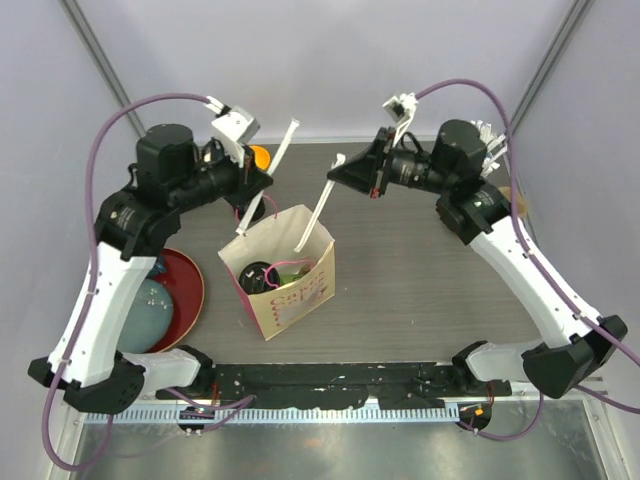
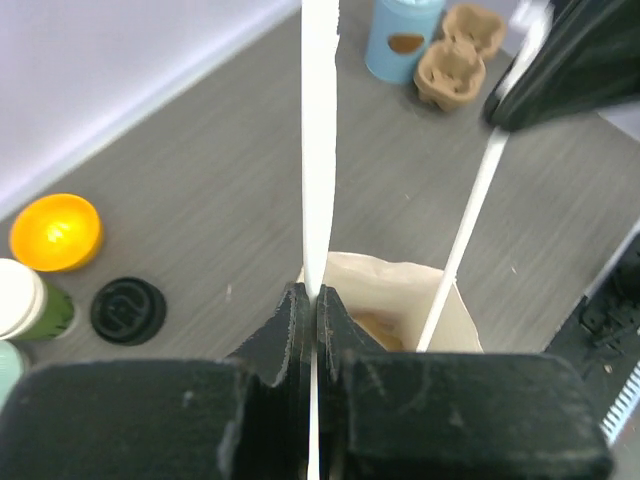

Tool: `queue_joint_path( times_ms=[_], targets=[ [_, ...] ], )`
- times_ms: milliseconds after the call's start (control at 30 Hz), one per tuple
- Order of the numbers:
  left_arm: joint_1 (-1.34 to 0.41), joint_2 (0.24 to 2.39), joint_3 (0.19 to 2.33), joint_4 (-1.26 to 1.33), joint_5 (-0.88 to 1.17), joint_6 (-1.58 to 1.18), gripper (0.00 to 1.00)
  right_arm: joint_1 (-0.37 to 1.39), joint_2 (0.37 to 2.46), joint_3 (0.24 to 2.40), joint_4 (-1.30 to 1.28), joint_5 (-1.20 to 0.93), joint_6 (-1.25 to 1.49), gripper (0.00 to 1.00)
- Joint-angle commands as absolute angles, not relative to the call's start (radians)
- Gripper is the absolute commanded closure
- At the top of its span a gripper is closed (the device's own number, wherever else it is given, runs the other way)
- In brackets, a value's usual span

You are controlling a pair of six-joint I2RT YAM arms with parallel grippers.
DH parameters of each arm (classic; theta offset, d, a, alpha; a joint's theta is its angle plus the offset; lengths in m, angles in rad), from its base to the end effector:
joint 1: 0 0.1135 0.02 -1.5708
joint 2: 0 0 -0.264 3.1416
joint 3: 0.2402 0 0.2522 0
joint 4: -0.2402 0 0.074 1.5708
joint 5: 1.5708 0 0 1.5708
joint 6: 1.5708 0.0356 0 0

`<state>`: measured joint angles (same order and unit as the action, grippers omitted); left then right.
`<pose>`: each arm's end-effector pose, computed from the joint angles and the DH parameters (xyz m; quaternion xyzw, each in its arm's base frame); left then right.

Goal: Pack the takeout coffee

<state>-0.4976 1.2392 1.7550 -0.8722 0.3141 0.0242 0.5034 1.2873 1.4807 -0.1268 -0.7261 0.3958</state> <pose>0.1869 -0.1140 0.4985 0.2955 0.7607 -0.2570 0.5177 0.2298 0.1536 0.4796 -0.2933 0.6238 0.5152 0.5094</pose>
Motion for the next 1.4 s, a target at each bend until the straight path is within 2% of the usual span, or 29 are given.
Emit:
queue_joint_path(
  times_ms=[0,67,100,167,200,233,400,500,567,767,933,967,1000,1133,1200,1233,1267,1333,1367],
  targets=[
    [-0.486,1.183,1.845,-0.902,0.255,0.009,1.00,0.586,1.302,1.440,-0.086,-0.675,0.333,0.99],
    [-0.486,1.183,1.855,-0.905,0.259,0.009,1.00,0.603,1.313,1.451,-0.154,-0.638,0.270,0.98],
    [-0.485,1.180,1.855,-0.910,0.258,0.009,1.00,0.604,1.316,1.456,-0.172,-0.620,0.262,0.82],
    [-0.486,1.181,1.856,-0.911,0.265,0.012,1.00,0.603,1.315,1.472,-0.216,-0.589,0.232,0.56],
    [-0.485,1.181,1.858,-0.913,0.274,0.015,1.00,0.603,1.315,1.485,-0.225,-0.584,0.227,0.29],
    [-0.485,1.183,1.856,-0.911,0.284,0.014,1.00,0.603,1.315,1.499,-0.236,-0.577,0.222,0.18],
    [-0.485,1.187,1.844,-0.910,0.359,0.015,1.00,0.603,1.304,1.568,-0.146,-0.574,0.302,0.15],
    [-0.486,1.187,1.838,-0.911,0.386,0.015,1.00,0.618,1.311,1.540,0.105,-0.615,0.494,0.15],
    [-0.485,1.189,1.832,-0.910,0.394,0.014,1.00,0.646,1.334,1.539,0.239,-0.614,0.550,0.15],
    [-0.485,1.189,1.824,-0.910,0.403,0.015,1.00,0.755,1.442,1.643,0.265,-0.525,0.558,0.20],
    [-0.485,1.186,1.821,-0.908,0.419,0.015,1.00,0.758,1.518,1.710,0.238,-0.485,0.569,0.36],
    [-0.485,1.186,1.821,-0.910,0.420,0.015,1.00,0.758,1.525,1.716,0.233,-0.480,0.571,0.44],
    [-0.485,1.184,1.821,-0.911,0.423,0.017,1.00,0.758,1.529,1.720,0.230,-0.479,0.571,0.46],
    [-0.485,1.178,1.822,-0.917,0.419,0.025,1.00,0.758,1.534,1.730,0.189,-0.445,0.557,0.42],
    [-0.485,1.180,1.822,-0.920,0.426,0.026,1.00,0.758,1.532,1.732,0.186,-0.430,0.551,0.44],
    [-0.485,1.180,1.821,-0.920,0.429,0.026,1.00,0.758,1.537,1.741,0.178,-0.431,0.552,0.51],
    [-0.486,1.180,1.821,-0.919,0.430,0.025,1.00,0.756,1.545,1.747,0.173,-0.440,0.552,0.73],
    [-0.485,1.180,1.819,-0.919,0.428,0.025,1.00,0.758,1.543,1.747,0.163,-0.443,0.552,0.99],
    [-0.485,1.177,1.818,-0.919,0.423,0.026,1.00,0.758,1.530,1.744,0.158,-0.442,0.543,0.99]
  ],
)
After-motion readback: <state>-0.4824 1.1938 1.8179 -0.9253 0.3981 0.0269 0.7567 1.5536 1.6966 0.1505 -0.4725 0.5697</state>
